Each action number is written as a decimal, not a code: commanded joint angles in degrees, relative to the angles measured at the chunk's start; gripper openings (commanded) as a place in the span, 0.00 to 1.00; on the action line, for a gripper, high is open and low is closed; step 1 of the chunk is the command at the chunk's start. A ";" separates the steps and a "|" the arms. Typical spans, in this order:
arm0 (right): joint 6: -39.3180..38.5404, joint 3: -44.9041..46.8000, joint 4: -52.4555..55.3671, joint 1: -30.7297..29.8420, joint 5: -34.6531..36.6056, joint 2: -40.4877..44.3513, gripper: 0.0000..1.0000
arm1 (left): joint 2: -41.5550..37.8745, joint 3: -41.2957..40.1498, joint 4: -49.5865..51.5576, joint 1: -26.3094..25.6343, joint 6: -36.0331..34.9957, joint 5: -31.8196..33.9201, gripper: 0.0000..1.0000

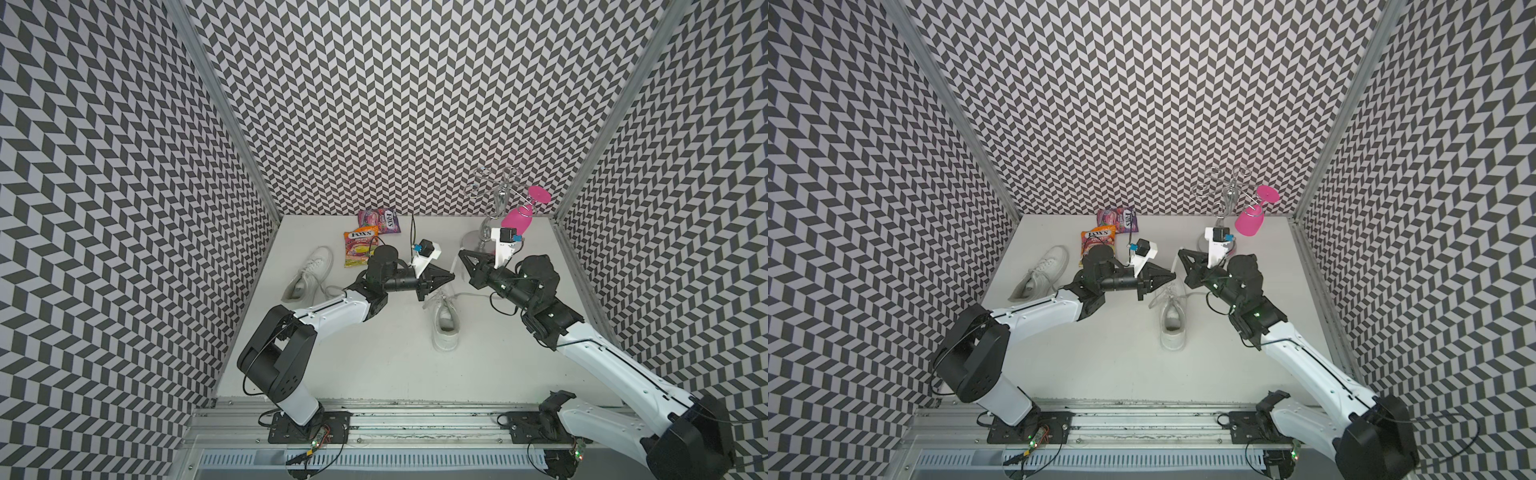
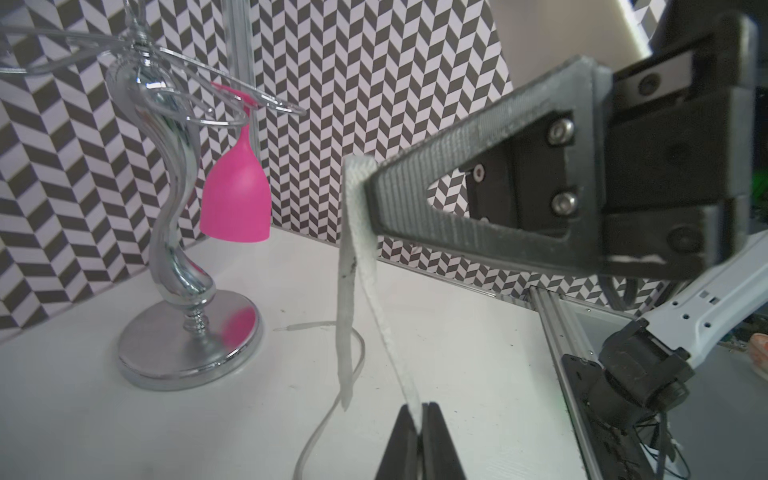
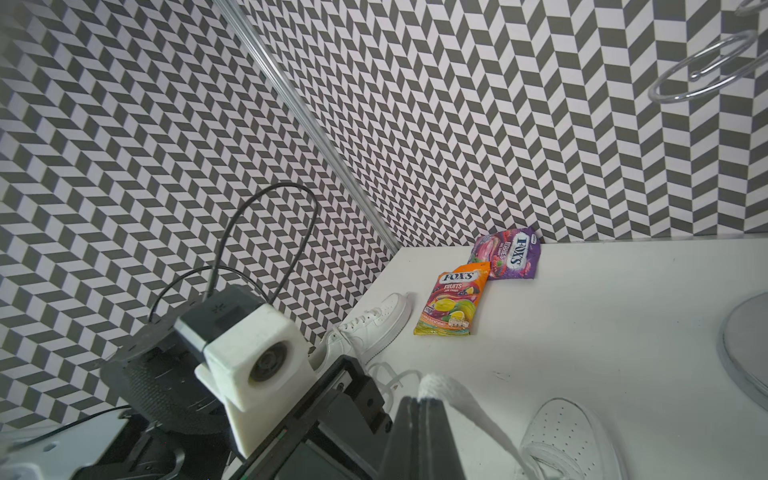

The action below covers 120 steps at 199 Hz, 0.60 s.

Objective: Tie the shoes
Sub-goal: Cross the shoelace with the shoelace.

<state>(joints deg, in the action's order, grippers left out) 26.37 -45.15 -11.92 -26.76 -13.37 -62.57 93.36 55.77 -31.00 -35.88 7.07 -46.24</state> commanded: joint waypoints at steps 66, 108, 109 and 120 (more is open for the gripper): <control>-7.75 -5.59 14.05 13.05 11.37 -13.14 0.44 | 3.03 0.56 -1.93 7.14 18.20 -6.14 0.00; -7.31 -4.65 15.46 19.84 19.86 -21.05 0.49 | 4.14 -0.16 -5.65 8.58 22.44 -7.73 0.01; -7.26 -4.71 15.63 19.96 19.82 -21.21 0.49 | 4.17 -0.15 -5.60 8.61 22.41 -7.73 0.01; -7.35 -5.97 17.28 21.25 20.19 -24.59 0.49 | 4.46 0.02 -5.46 8.69 22.37 -8.03 0.04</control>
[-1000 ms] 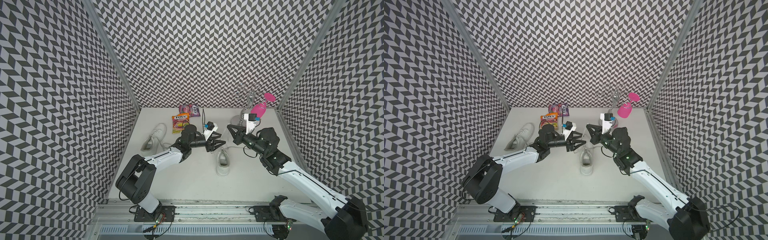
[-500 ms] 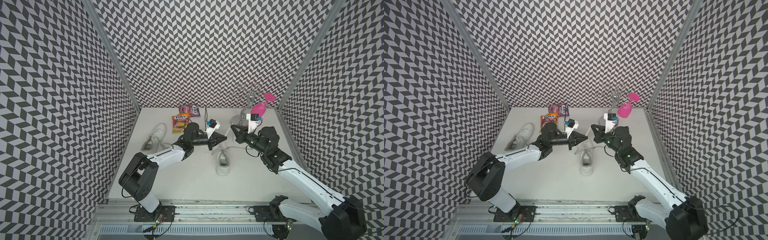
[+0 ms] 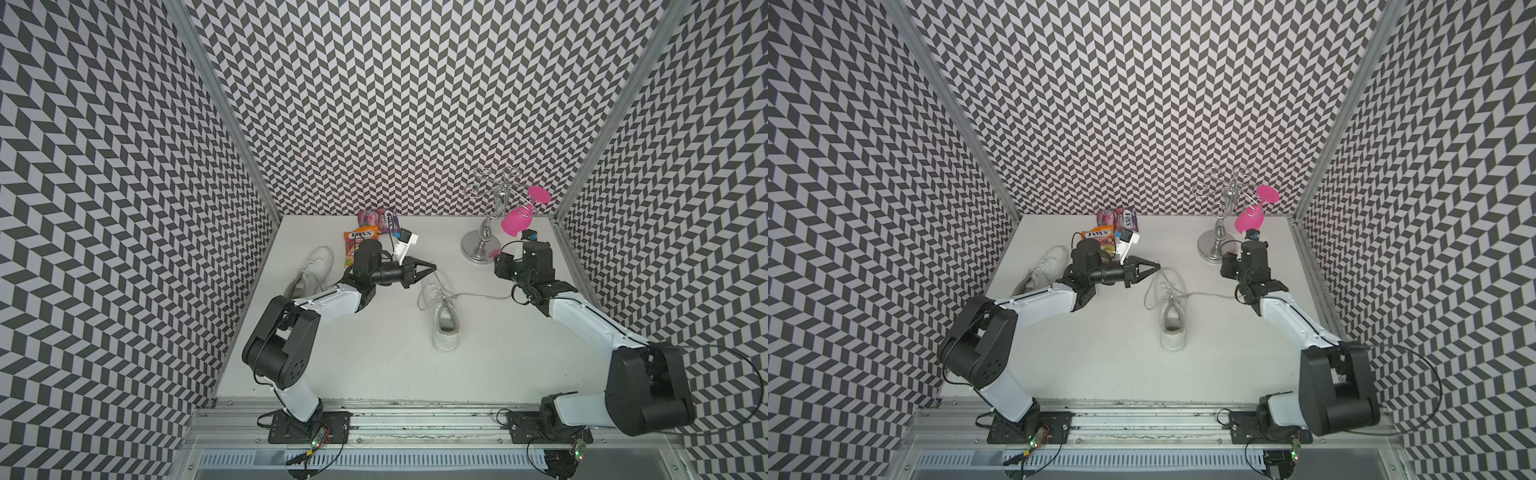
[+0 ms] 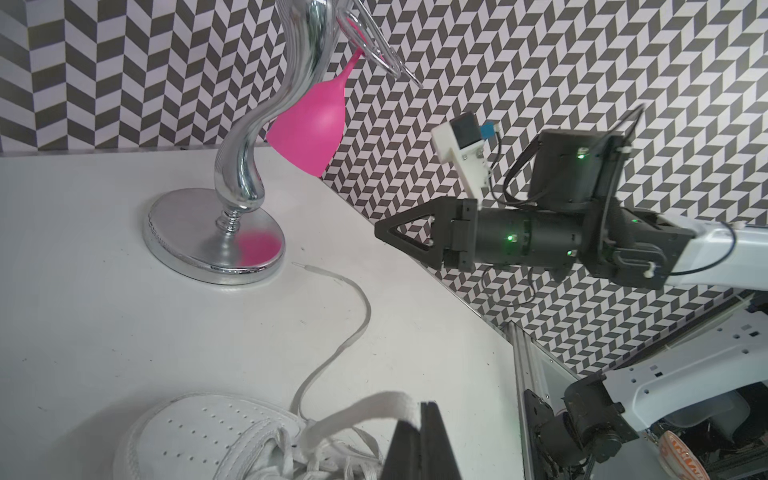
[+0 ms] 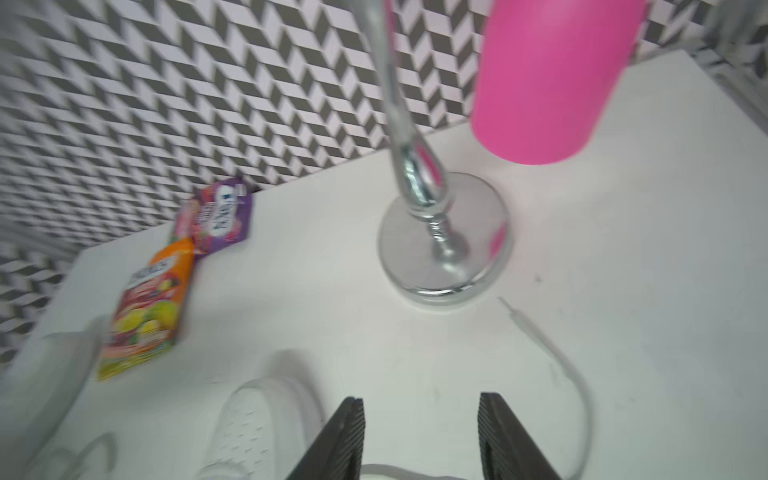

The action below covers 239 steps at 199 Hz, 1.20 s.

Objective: Tie the shoes
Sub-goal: Cross the shoelace with the shoelace.

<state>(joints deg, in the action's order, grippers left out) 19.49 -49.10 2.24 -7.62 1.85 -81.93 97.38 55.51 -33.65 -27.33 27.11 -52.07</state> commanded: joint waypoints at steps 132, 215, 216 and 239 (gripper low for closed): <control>0.12 -6.54 6.27 5.68 7.93 -21.87 0.35 | 3.58 1.81 -3.46 0.07 2.25 -4.35 0.15; -1.63 -4.47 7.92 5.82 6.70 -18.78 0.00 | 4.18 2.45 -2.74 -0.09 1.19 -5.48 0.15; -1.72 -4.36 7.81 5.79 6.43 -18.48 0.00 | 4.16 2.43 -2.74 -0.09 1.19 -5.53 0.15; -3.33 -2.64 5.93 5.77 -3.74 -8.91 0.00 | 4.67 2.72 -2.57 -0.36 0.70 -6.15 0.15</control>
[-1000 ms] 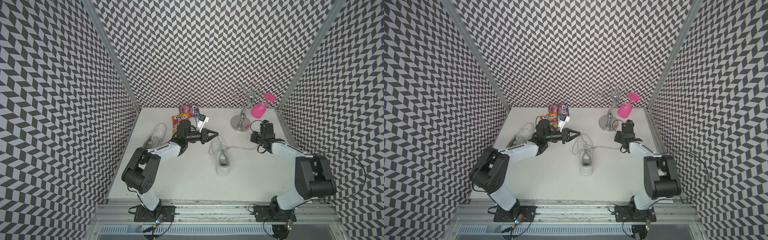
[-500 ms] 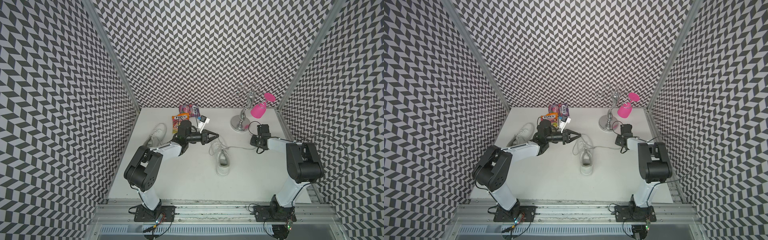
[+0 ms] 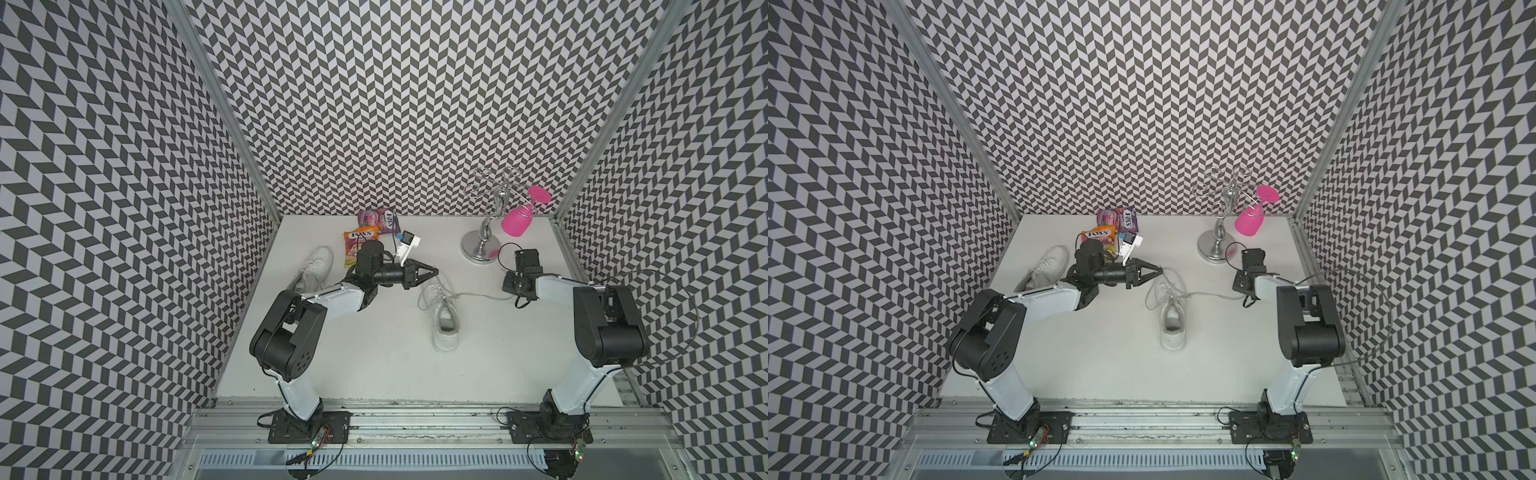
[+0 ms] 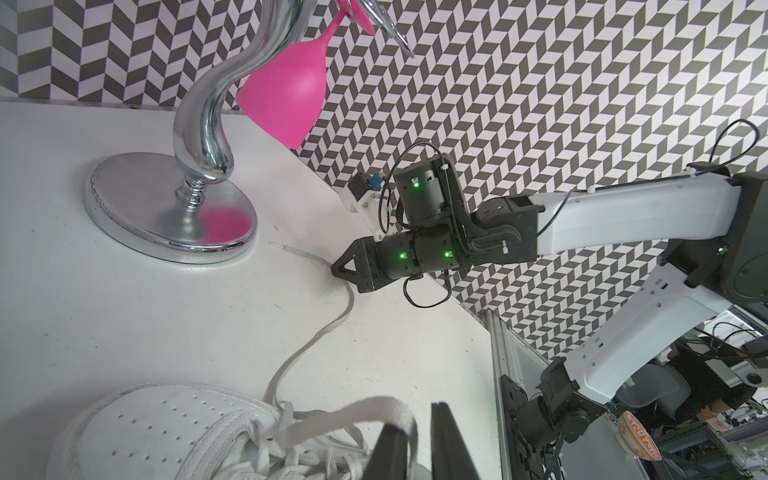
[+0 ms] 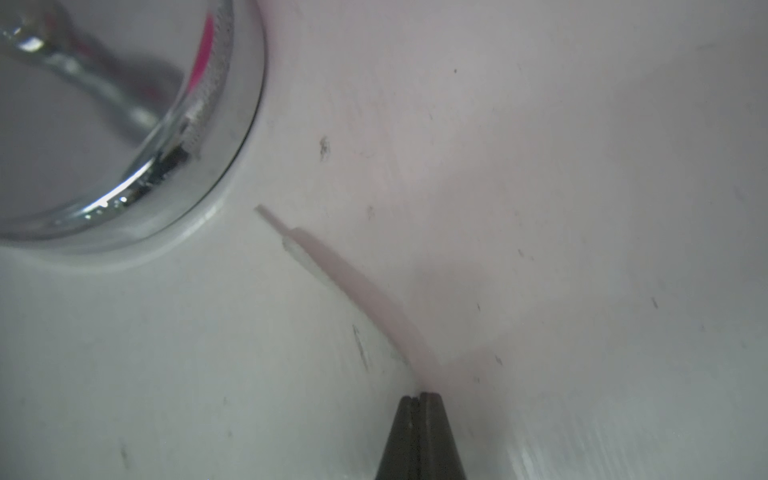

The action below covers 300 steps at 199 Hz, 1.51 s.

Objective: Tie the shoes
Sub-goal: Cross the shoelace with the shoelace.

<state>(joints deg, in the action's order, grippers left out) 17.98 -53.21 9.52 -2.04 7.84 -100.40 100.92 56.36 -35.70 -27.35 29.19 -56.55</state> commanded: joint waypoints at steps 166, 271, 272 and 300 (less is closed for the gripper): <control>17.24 -12.30 -10.41 -8.48 -42.53 34.60 0.00 | 2.12 2.34 -3.17 -0.50 -4.36 -0.77 0.02; 8.41 -4.26 1.81 -7.53 -13.26 38.87 0.00 | -11.05 -6.72 -3.91 3.55 -6.34 9.42 0.00; 8.40 -4.26 1.86 -7.53 -13.23 38.87 0.00 | -11.08 -6.75 -3.88 3.54 -6.34 9.47 0.00; 7.60 -4.47 2.61 -7.43 -12.18 39.12 0.00 | -11.57 -6.87 -4.00 3.62 -6.43 9.88 0.00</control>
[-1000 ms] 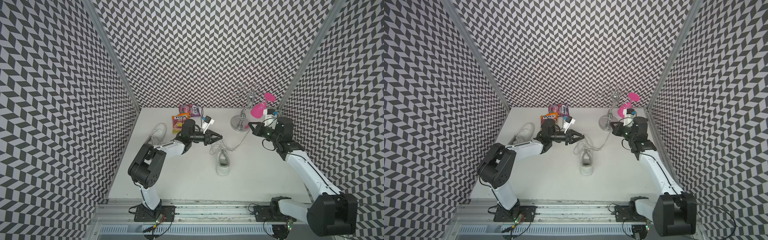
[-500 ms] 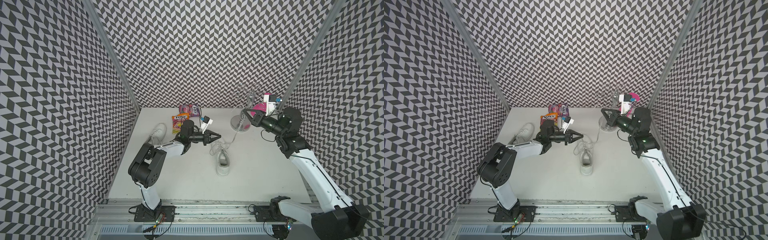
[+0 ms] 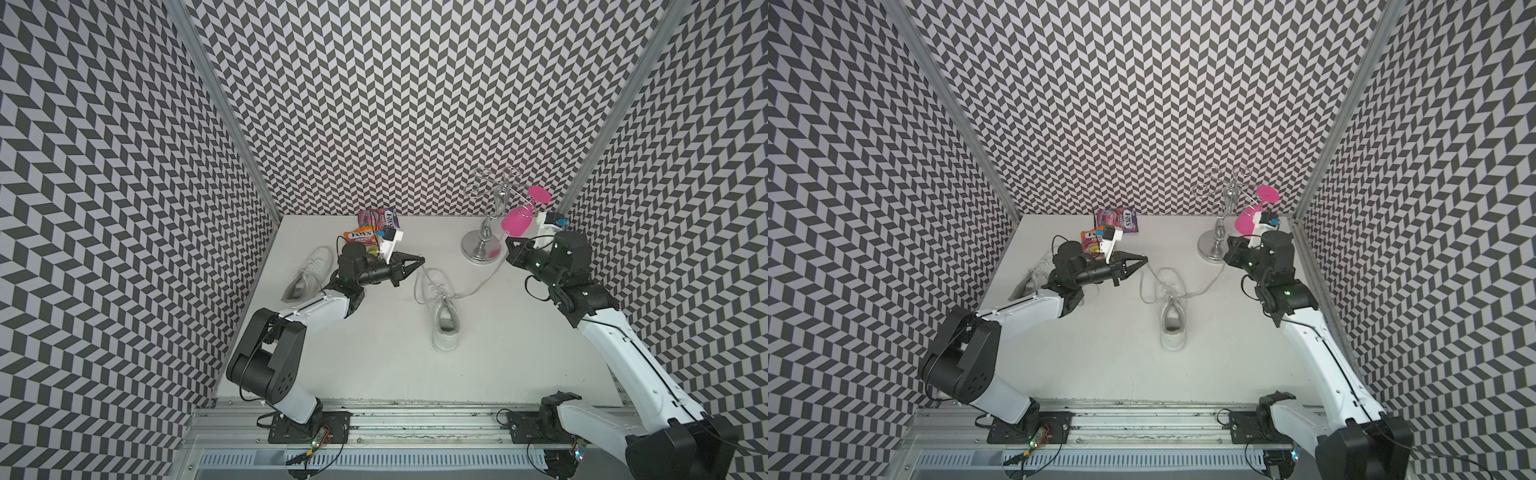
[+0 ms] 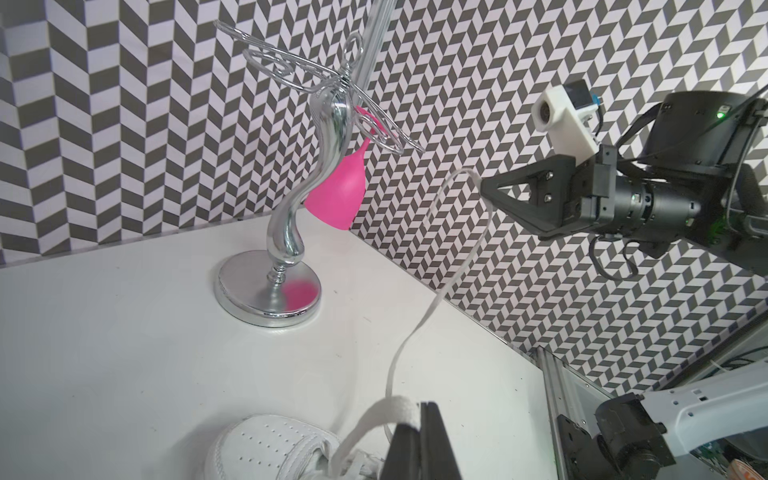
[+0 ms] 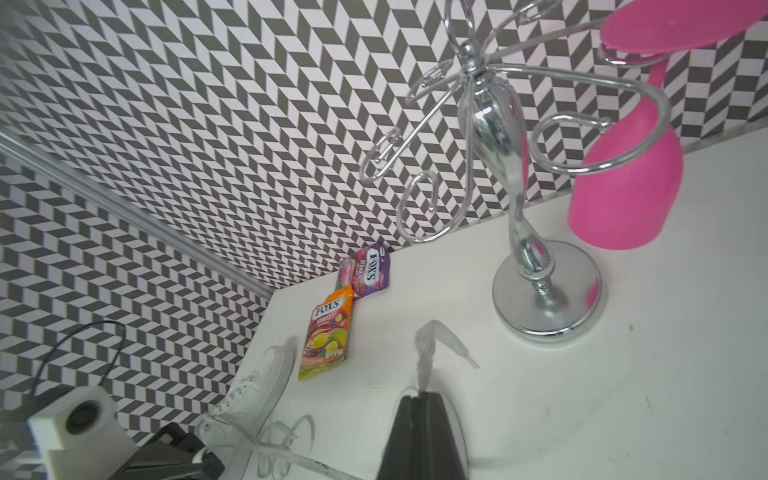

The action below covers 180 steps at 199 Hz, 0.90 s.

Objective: Tie the shoes
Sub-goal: Cross the shoelace with the shoelace.

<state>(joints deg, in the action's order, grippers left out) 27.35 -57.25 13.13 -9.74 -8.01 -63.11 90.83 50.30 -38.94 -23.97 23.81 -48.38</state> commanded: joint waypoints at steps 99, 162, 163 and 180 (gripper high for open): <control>4.55 -6.16 -11.03 0.18 -22.82 3.80 0.00 | 2.24 3.11 0.09 -4.52 -5.74 -1.16 0.03; 13.73 -11.03 -19.46 -1.28 -30.16 0.42 0.00 | 9.35 8.80 -0.86 -8.36 -5.91 -5.30 0.12; 13.89 -11.03 -19.54 -1.35 -30.15 0.34 0.00 | 9.40 8.87 -0.87 -8.41 -5.90 -5.35 0.13; 14.87 -11.39 -21.15 -2.48 -30.48 -0.56 0.00 | 11.48 9.76 -1.75 -8.73 -5.49 -5.93 0.14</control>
<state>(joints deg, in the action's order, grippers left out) 38.70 -67.40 -2.26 -10.83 -35.57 -62.19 100.01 57.82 -38.96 -32.05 18.76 -52.01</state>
